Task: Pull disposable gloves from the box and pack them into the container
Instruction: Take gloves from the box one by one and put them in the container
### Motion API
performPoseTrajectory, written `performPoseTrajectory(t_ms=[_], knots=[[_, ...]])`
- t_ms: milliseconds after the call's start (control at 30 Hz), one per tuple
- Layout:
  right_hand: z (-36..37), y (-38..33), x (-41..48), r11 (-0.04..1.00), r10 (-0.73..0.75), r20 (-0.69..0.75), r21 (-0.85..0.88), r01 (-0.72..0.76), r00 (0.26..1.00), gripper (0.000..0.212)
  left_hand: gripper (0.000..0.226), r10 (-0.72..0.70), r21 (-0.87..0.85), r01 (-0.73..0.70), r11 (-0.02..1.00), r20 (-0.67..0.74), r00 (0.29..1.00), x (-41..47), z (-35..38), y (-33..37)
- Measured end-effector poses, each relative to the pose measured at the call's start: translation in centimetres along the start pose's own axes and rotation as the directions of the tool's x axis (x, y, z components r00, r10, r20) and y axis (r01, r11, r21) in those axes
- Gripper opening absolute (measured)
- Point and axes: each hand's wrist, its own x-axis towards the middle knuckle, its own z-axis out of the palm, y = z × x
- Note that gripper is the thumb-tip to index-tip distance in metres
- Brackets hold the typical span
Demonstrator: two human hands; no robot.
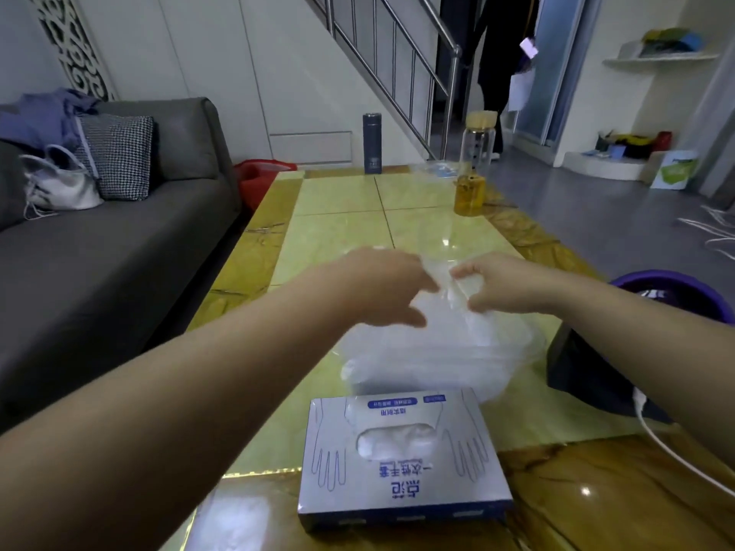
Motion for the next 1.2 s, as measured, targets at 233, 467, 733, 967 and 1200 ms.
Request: performPoseTrajectory(t_ms=[233, 467, 733, 967, 1200], knots=[[1.8, -0.1, 0.6, 0.914, 0.055, 0.130, -0.405, 0.002, 0.990, 0.064, 0.059, -0.104, 0.066, 0.084, 0.994, 0.408, 0.907, 2.9, 4.6, -0.6], [4.0, 0.9, 2.2, 0.811, 0.085, 0.161, -0.584, 0.025, 0.983, 0.048, 0.060, -0.123, 0.065, 0.104, 0.992, 0.513, 0.850, 4.7, 6.4, -1.1], [2.2, -2.0, 0.8, 0.562, -0.094, 0.012, -0.825, 0.063, 0.996, 0.037, 0.040, -0.152, 0.006, 0.181, 0.983, 0.576, 0.803, 6.4, 9.1, -1.7], [4.3, -3.6, 2.7, 0.688, -0.154, 0.241, -0.670, 0.279, 0.958, 0.031, 0.042, -0.145, -0.050, 0.215, 0.975, 0.590, 0.794, 6.8, 9.8, -1.5], [6.1, -0.3, 5.3, 0.951, 0.149, 0.424, -0.309, -0.012, 0.893, 0.107, 0.052, -0.143, -0.133, 0.277, 0.952, 0.607, 0.782, 6.9, 10.1, -1.6]])
